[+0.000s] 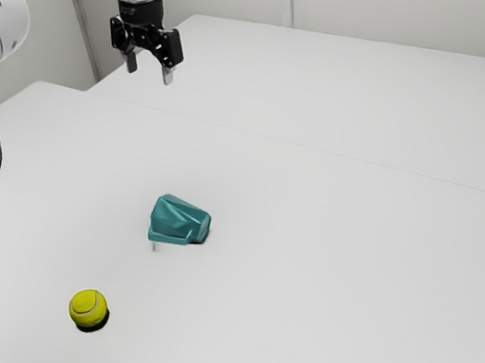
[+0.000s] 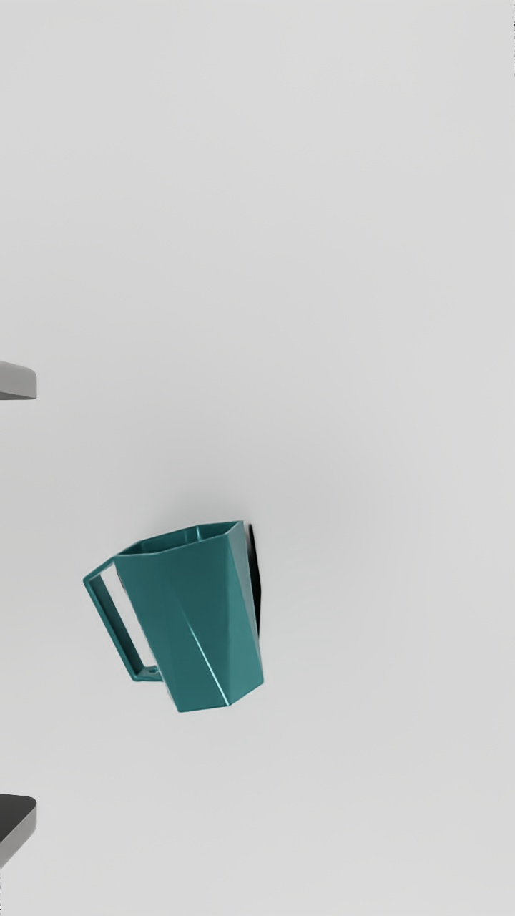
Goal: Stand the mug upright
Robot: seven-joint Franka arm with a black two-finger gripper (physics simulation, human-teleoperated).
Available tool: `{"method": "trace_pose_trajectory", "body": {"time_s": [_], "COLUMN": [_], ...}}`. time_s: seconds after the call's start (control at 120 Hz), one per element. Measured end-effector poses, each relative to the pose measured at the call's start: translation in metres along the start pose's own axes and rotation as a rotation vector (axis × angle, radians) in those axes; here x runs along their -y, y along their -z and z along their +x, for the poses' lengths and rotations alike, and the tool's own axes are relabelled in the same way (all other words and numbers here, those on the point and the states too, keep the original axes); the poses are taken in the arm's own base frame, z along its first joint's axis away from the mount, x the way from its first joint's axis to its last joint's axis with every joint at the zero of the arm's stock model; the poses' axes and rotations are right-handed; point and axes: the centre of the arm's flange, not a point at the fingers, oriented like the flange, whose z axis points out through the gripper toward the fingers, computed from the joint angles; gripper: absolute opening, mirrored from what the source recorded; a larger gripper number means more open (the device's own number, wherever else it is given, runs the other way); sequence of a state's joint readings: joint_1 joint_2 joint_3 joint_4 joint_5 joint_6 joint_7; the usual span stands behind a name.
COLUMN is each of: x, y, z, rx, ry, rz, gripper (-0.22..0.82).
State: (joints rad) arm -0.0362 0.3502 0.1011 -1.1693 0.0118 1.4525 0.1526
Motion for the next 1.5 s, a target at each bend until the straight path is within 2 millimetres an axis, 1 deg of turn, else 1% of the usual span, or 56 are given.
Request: {"method": "trace_pose_trajectory", "body": {"time_s": [0.133,0.2,0.233,0.267,0.3,0.333,0.4,0.433,0.508,0.558,0.617,0.675,0.767,0.875,0.983,1.117,1.3,1.367,1.5], "x": [0.003,0.001,0.001,0.0,0.005,0.011,0.025,0.033,0.05,0.064,0.076,0.074,0.055,0.036,0.03,0.03,0.033,0.039,0.06], "y": [0.002,0.008,0.011,0.008,0.006,-0.001,-0.024,-0.041,-0.087,-0.113,-0.136,-0.157,-0.182,-0.201,-0.211,-0.217,-0.232,-0.237,-0.255], "z": [-0.002,-0.007,-0.013,-0.022,-0.039,-0.056,-0.09,-0.103,-0.131,-0.144,-0.152,-0.154,-0.15,-0.142,-0.133,-0.122,-0.109,-0.107,-0.108], "rx": [0.001,-0.006,-0.006,0.01,0.026,0.045,0.085,0.106,0.146,0.151,0.142,0.13,0.102,0.055,-0.012,-0.099,-0.181,-0.203,-0.232], "ry": [-0.007,-0.015,-0.016,-0.018,-0.008,0.006,0.041,0.062,0.114,0.154,0.185,0.189,0.162,0.13,0.117,0.107,0.095,0.093,0.113], "rz": [0.0,0.0,0.0,-0.005,-0.017,-0.036,-0.115,-0.166,-0.296,-0.363,-0.415,-0.453,-0.502,-0.541,-0.562,-0.571,-0.576,-0.574,-0.573], "gripper": [0.6,0.6,0.6,0.6,0.6,0.6,0.6,0.6,0.6,0.6,0.6,0.6,0.6,0.6,0.6,0.6,0.6,0.6,0.6]}}
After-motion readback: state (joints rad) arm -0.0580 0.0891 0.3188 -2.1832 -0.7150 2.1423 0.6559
